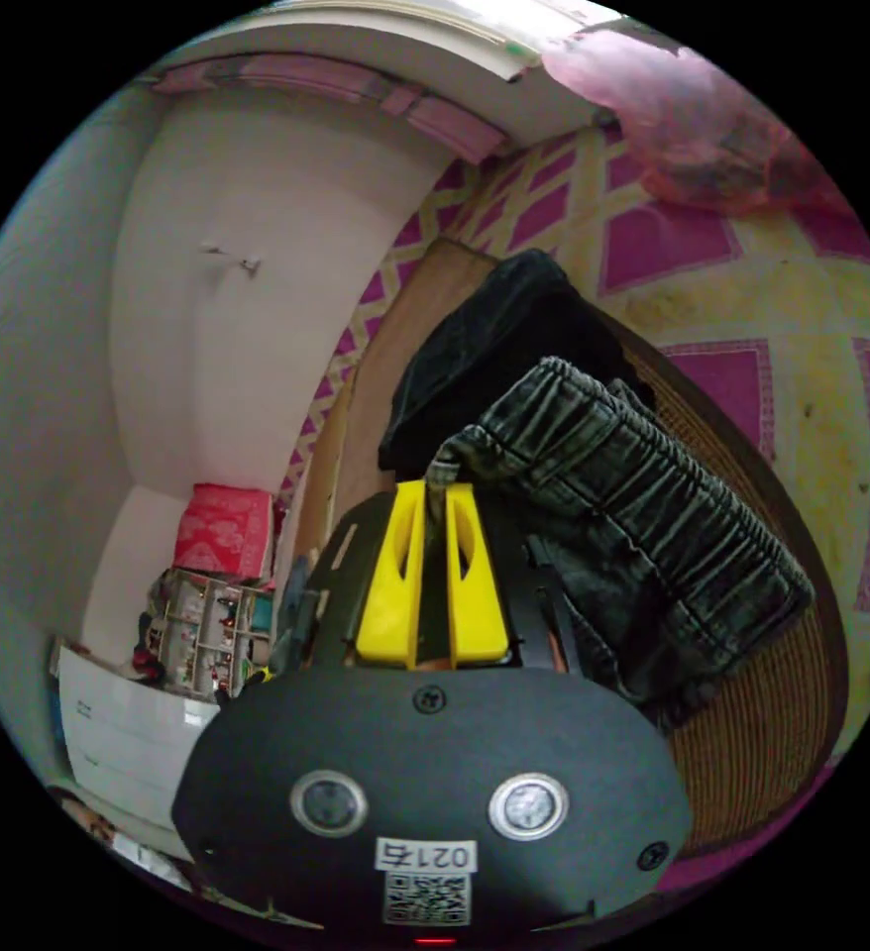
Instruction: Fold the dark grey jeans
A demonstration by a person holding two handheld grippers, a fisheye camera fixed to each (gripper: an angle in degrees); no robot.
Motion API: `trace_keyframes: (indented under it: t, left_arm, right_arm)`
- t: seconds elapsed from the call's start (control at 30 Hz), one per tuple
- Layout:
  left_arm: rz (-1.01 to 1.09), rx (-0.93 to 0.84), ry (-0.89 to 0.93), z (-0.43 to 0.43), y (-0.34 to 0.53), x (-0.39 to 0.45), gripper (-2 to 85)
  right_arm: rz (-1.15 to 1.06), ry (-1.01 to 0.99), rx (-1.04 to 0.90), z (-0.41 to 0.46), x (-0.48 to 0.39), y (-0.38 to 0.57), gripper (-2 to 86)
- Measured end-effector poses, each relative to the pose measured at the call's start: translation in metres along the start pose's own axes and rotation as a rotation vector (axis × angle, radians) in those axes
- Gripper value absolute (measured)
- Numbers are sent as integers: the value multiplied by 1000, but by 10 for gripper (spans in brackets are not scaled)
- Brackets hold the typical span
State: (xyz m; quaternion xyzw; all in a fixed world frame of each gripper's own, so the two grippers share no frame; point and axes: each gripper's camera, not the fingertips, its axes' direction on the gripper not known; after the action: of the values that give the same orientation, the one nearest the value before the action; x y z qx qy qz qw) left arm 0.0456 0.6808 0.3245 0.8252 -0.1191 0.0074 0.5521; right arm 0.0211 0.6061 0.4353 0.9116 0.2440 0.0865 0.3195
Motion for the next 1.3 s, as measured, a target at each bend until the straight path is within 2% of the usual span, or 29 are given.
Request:
trace_keyframes:
  t: [0.1, 0.2, 0.33, 0.5, 0.57, 0.63, 0.67, 0.73, 0.83, 0.97, 1.1, 1.2, 1.27, 1.3]
  left_arm:
    - [-25, -58, -39, 55, -20, -9, 10]
    - [-4, 8, -46, 63, -19, -20, 15]
    - [50, 64, -13, 52, -4, -33, 16]
    - [178, 17, -81, 76, 16, -20, 19]
    - [220, -4, -193, 93, 27, -10, 13]
    - [187, -5, -255, 103, 32, -10, 0]
    - [164, 0, -260, 107, 35, -11, -4]
    - [152, 27, -224, 112, 40, -14, -8]
    - [193, 126, -122, 119, 51, -10, -9]
    - [279, 130, -6, 154, 55, 10, -10]
    - [444, 65, -69, 204, 56, 42, -10]
    - [524, -53, -148, 249, 57, 53, -10]
    - [591, -160, -177, 283, 60, 51, -9]
    - [608, -175, -190, 290, 62, 49, -9]
  right_arm:
    - [35, 51, -44, 56, 8, -12, 53]
    - [-34, 37, -20, 69, -7, -1, 64]
    - [-308, 23, -49, 68, -62, 45, 58]
    - [-697, -14, -286, 124, -145, 146, 9]
    - [-934, 185, -363, 166, -181, 211, -3]
    - [-1083, 384, -387, 201, -196, 257, -7]
    - [-1135, 516, -415, 225, -198, 280, -8]
    - [-1208, 626, -362, 240, -208, 305, -8]
    - [-1176, 667, -351, 256, -221, 319, -8]
    - [-1028, 548, -419, 267, -227, 305, -6]
    - [-1009, 476, -468, 276, -231, 300, -6]
    - [-1006, 466, -521, 282, -246, 303, -7]
    - [-1043, 344, -443, 271, -266, 317, -7]
    - [-1050, 349, -449, 273, -268, 322, -7]
